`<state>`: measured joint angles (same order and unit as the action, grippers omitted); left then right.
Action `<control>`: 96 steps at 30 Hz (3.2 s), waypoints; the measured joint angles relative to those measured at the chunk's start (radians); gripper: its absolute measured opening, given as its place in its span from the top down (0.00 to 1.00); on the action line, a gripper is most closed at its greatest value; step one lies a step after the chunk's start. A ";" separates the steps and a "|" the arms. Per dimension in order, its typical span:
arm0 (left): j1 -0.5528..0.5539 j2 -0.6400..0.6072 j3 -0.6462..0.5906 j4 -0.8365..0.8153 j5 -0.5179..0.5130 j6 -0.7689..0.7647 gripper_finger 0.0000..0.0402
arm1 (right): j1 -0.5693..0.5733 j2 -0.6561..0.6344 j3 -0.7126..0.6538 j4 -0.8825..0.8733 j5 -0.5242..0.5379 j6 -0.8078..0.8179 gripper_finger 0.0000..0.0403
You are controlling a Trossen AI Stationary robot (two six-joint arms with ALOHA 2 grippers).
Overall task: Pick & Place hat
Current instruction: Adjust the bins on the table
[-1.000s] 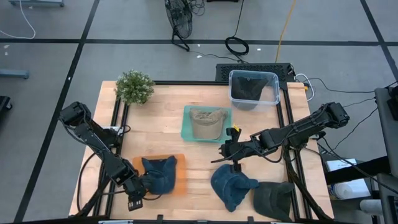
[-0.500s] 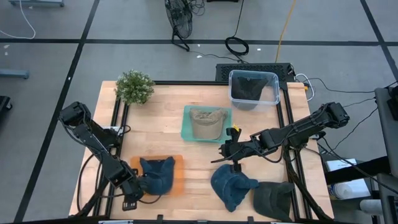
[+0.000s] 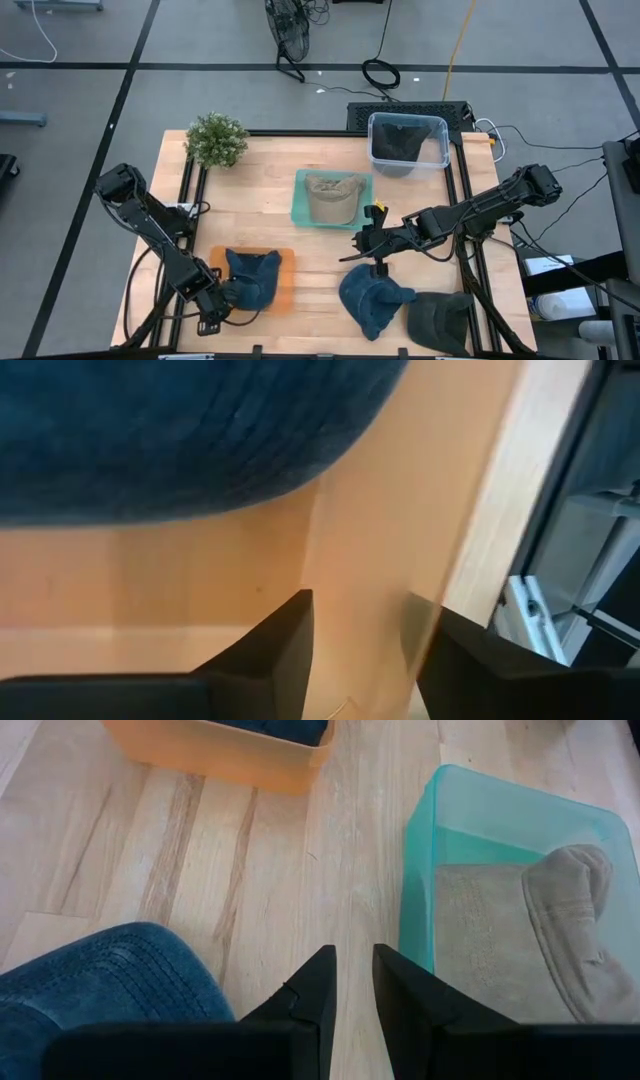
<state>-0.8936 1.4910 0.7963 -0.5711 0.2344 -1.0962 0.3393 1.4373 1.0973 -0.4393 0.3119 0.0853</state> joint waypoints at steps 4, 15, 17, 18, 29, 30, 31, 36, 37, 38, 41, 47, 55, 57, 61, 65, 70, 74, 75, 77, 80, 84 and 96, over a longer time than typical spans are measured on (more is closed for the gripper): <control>-0.001 0.000 0.000 0.005 0.000 0.010 0.54 | 0.000 0.000 0.000 -0.001 0.000 0.000 0.85; 0.008 0.000 0.019 -0.016 0.061 0.041 0.31 | 0.000 0.000 0.000 -0.003 0.000 0.000 0.85; 0.015 0.000 0.050 -0.069 0.072 0.062 0.31 | 0.000 0.000 0.000 0.018 0.000 0.000 0.85; 0.020 0.000 0.070 -0.107 0.072 0.080 0.31 | 0.000 0.000 0.000 0.031 0.000 0.000 0.85; 0.139 -0.001 0.418 -0.474 -0.062 0.411 0.41 | -0.106 0.114 -0.001 0.142 -0.078 -0.058 0.85; 0.149 -0.002 0.451 -0.474 -0.115 0.459 0.42 | -0.121 0.125 -0.001 0.148 -0.078 -0.068 0.85; 0.155 -0.002 0.484 -0.471 -0.176 0.508 0.44 | -0.135 0.134 -0.001 0.157 -0.079 -0.081 0.85; 0.177 -0.029 0.580 -0.423 -0.530 0.782 0.52 | -0.203 0.136 -0.001 0.201 -0.134 -0.124 0.82; 0.182 -0.046 0.578 -0.396 -0.595 0.837 0.54 | -0.215 0.138 0.000 0.212 -0.154 -0.121 0.80; 0.190 -0.069 0.565 -0.362 -0.649 0.884 0.56 | -0.225 0.145 0.000 0.224 -0.166 -0.114 0.78; 0.243 -0.157 0.495 -0.250 -0.731 1.004 0.64 | -0.247 0.164 0.000 0.239 -0.226 -0.101 0.71; 0.418 -0.381 0.258 0.155 -0.674 1.215 0.79 | -0.255 0.269 0.000 0.278 -0.232 -0.108 0.67; 0.636 -0.543 0.060 0.450 -0.568 1.223 0.95 | -0.280 0.312 0.000 0.277 -0.208 -0.111 0.74; 0.663 -0.552 0.049 0.469 -0.568 1.223 0.98 | -0.280 0.310 0.000 0.284 -0.208 -0.114 0.76; 0.689 -0.554 0.047 0.475 -0.566 1.226 0.97 | -0.280 0.310 0.000 0.276 -0.208 -0.129 0.81; 0.705 -0.554 0.047 0.483 -0.566 1.227 0.92 | -0.280 0.294 0.000 0.280 -0.203 -0.146 0.83; 0.718 -0.554 0.047 0.543 -0.566 1.271 0.91 | -0.279 0.252 0.001 0.329 -0.205 -0.140 0.79; 0.741 -0.553 0.047 0.565 -0.567 1.301 0.91 | -0.289 0.249 0.001 0.346 -0.206 -0.151 0.72; 0.748 -0.553 0.047 0.568 -0.567 1.301 0.91 | -0.296 0.250 0.001 0.343 -0.208 -0.150 0.71; 0.760 -0.553 0.047 0.567 -0.566 1.297 0.91 | -0.311 0.253 0.001 0.341 -0.208 -0.150 0.69; 0.770 -0.547 0.047 0.544 -0.545 1.289 0.91 | -0.330 0.269 0.000 0.345 -0.205 -0.136 0.68; 0.771 -0.548 0.047 0.517 -0.543 1.286 0.91 | -0.341 0.268 0.000 0.347 -0.210 -0.121 0.70; 0.768 -0.548 0.047 0.493 -0.539 1.267 0.91 | -0.323 0.327 -0.016 0.346 -0.207 -0.082 0.71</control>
<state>-0.1259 0.9432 0.8433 -0.0778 -0.3043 0.1708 0.0160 1.7646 1.0817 -0.0928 0.1046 0.0030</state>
